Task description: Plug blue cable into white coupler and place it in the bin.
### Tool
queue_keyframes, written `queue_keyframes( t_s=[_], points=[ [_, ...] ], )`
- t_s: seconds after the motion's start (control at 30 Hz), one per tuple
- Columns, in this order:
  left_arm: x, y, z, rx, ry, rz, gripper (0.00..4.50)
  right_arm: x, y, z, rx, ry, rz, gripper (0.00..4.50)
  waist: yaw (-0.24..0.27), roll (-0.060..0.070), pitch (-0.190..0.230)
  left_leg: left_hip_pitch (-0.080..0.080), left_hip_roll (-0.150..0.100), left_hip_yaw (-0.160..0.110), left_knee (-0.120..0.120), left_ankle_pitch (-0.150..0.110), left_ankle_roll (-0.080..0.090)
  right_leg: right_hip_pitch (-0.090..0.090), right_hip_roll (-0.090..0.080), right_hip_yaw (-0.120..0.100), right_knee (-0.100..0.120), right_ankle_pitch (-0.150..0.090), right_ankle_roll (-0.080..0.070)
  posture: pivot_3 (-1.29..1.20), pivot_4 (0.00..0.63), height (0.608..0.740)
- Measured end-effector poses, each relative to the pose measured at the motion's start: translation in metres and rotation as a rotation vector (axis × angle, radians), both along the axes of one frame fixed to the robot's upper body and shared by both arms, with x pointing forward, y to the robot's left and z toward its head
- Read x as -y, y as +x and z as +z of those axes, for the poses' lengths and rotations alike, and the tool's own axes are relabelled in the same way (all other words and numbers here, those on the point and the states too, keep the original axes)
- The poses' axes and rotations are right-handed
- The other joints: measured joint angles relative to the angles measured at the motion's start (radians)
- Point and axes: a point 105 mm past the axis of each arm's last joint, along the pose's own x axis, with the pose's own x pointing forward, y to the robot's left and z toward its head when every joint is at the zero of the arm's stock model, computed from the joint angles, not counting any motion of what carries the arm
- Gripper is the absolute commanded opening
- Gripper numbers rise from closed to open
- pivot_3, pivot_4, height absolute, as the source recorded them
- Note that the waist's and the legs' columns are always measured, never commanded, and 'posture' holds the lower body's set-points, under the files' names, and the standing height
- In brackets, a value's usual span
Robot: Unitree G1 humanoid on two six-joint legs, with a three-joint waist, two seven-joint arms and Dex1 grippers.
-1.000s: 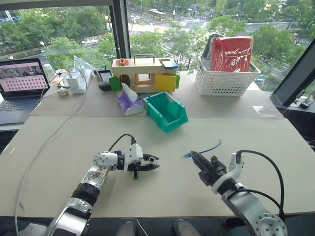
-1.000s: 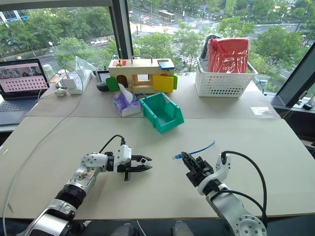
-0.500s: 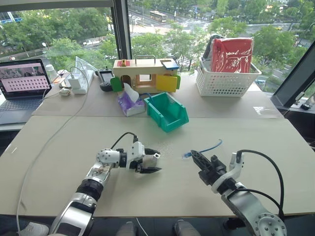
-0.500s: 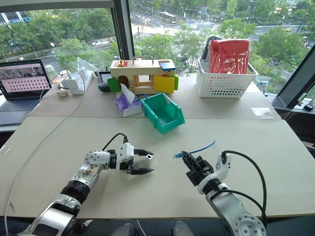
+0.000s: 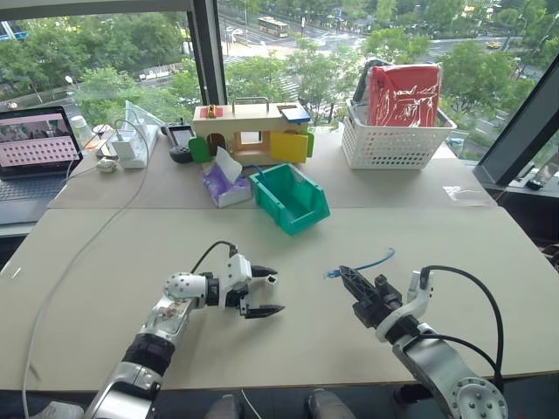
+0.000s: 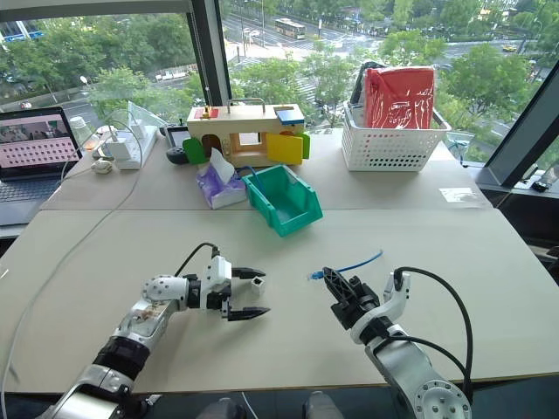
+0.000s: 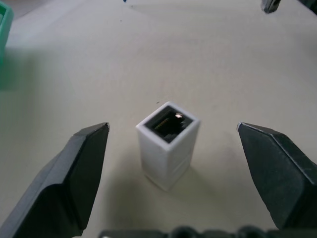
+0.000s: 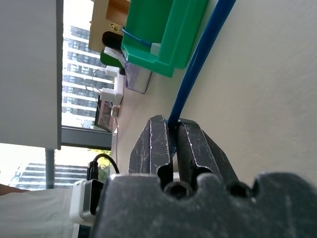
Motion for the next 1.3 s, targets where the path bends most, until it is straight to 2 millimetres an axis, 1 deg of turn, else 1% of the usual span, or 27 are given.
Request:
queue_keyframes(
  t_s=[0.17, 0.3, 0.5, 0.7, 0.77, 0.93, 1.0, 1.03, 1.07, 1.13, 1.17, 1.2, 1.23, 1.3],
  points=[
    [-0.021, -0.018, -0.002, -0.082, 0.007, 0.139, 4.46, 0.001, -0.001, -0.001, -0.002, -0.001, -0.005, 0.0, -0.004, 0.0, 0.0, 0.001, 0.001, 0.0, 0.0, 0.0, 0.0, 0.0, 0.0, 0.0, 0.001, -0.002, 0.003, 0.0, 0.15, 0.715],
    [-0.024, -0.029, -0.002, -0.105, 0.018, 0.21, 4.46, 0.001, -0.001, 0.0, -0.001, 0.0, -0.003, 0.0, -0.005, 0.0, 0.0, 0.001, 0.001, 0.0, 0.0, 0.0, 0.0, 0.0, 0.0, 0.0, 0.001, -0.003, 0.003, 0.0, 0.15, 0.715],
    [-0.016, -0.031, 0.001, -0.134, 0.015, 0.374, 4.46, -0.001, 0.0, 0.0, -0.001, -0.001, 0.008, 0.0, -0.005, 0.0, 0.0, 0.001, 0.0, 0.0, 0.0, 0.0, 0.0, 0.0, 0.0, 0.0, 0.001, -0.003, 0.003, 0.0, 0.15, 0.715],
    [-0.001, -0.025, 0.006, -0.209, -0.048, 0.618, 4.46, -0.003, -0.001, 0.0, -0.002, -0.001, 0.016, 0.0, -0.003, 0.0, 0.0, 0.001, -0.001, 0.0, 0.0, 0.0, 0.0, 0.0, -0.001, 0.0, 0.001, -0.003, 0.004, 0.0, 0.15, 0.715],
    [0.001, -0.022, 0.007, -0.228, -0.052, 0.668, 4.46, -0.003, -0.001, 0.0, -0.003, -0.001, 0.017, 0.0, -0.003, 0.0, 0.0, 0.001, -0.001, 0.0, 0.0, 0.0, 0.0, 0.0, 0.0, 0.0, 0.001, -0.003, 0.004, 0.0, 0.15, 0.715],
    [0.008, -0.02, 0.008, -0.239, -0.045, 0.714, 4.46, -0.003, -0.001, 0.0, -0.003, -0.002, 0.017, 0.0, -0.002, 0.0, 0.0, 0.001, -0.003, 0.0, 0.0, 0.0, 0.0, 0.0, 0.0, 0.0, 0.001, -0.003, 0.004, 0.0, 0.15, 0.715],
    [0.009, -0.019, 0.008, -0.233, -0.038, 0.722, 3.94, -0.003, -0.001, -0.001, -0.004, -0.002, 0.017, 0.0, 0.0, 0.0, 0.0, 0.001, -0.003, 0.0, 0.0, 0.0, 0.0, 0.0, 0.0, 0.0, 0.001, -0.003, 0.004, 0.0, 0.15, 0.715],
    [0.009, -0.018, 0.008, -0.225, -0.029, 0.729, 3.76, -0.003, -0.001, -0.001, -0.004, -0.002, 0.017, 0.0, 0.001, 0.0, 0.0, 0.001, -0.003, 0.0, 0.0, 0.0, 0.0, 0.0, 0.0, 0.0, 0.001, -0.003, 0.004, 0.0, 0.15, 0.715],
    [0.008, -0.016, 0.007, -0.216, -0.018, 0.735, 3.28, -0.003, -0.001, -0.001, -0.004, -0.002, 0.017, 0.0, 0.002, 0.0, 0.0, 0.001, -0.003, 0.0, 0.0, 0.0, 0.0, 0.0, 0.0, 0.0, 0.001, -0.003, 0.004, 0.0, 0.15, 0.715],
    [0.009, -0.013, 0.006, -0.2, 0.001, 0.726, 2.58, -0.003, -0.001, -0.001, -0.004, -0.002, 0.017, 0.0, 0.006, 0.0, 0.0, 0.001, -0.004, 0.0, 0.0, 0.0, 0.0, 0.0, -0.001, 0.0, 0.001, -0.003, 0.004, 0.0, 0.15, 0.715],
    [0.01, -0.012, 0.006, -0.194, 0.006, 0.724, 2.12, -0.003, -0.001, -0.001, -0.004, -0.002, 0.017, 0.0, 0.008, 0.0, 0.0, 0.001, -0.004, 0.0, 0.0, 0.0, 0.0, 0.0, -0.001, 0.0, 0.0, -0.003, 0.003, 0.0, 0.15, 0.715],
    [0.01, -0.011, 0.005, -0.185, 0.012, 0.72, 1.89, -0.003, -0.001, -0.001, -0.004, -0.002, 0.017, 0.0, 0.009, 0.0, 0.0, 0.001, -0.004, 0.0, 0.0, 0.0, 0.0, 0.0, -0.001, 0.0, 0.0, -0.003, 0.004, 0.0, 0.15, 0.715],
    [0.011, -0.01, 0.005, -0.173, 0.022, 0.711, 1.41, -0.003, -0.001, -0.001, -0.003, -0.002, 0.017, 0.0, 0.011, 0.0, 0.0, 0.001, -0.004, 0.0, 0.0, 0.0, 0.0, 0.0, -0.001, 0.0, 0.0, -0.003, 0.004, 0.0, 0.15, 0.715],
    [0.012, -0.007, 0.005, -0.143, 0.038, 0.7, 0.83, -0.003, -0.001, 0.0, -0.003, -0.003, 0.017, 0.0, 0.013, 0.0, 0.0, 0.001, -0.004, 0.0, 0.0, 0.0, 0.0, 0.0, -0.001, 0.0, 0.0, -0.003, 0.004, 0.0, 0.15, 0.715]
  ],
)
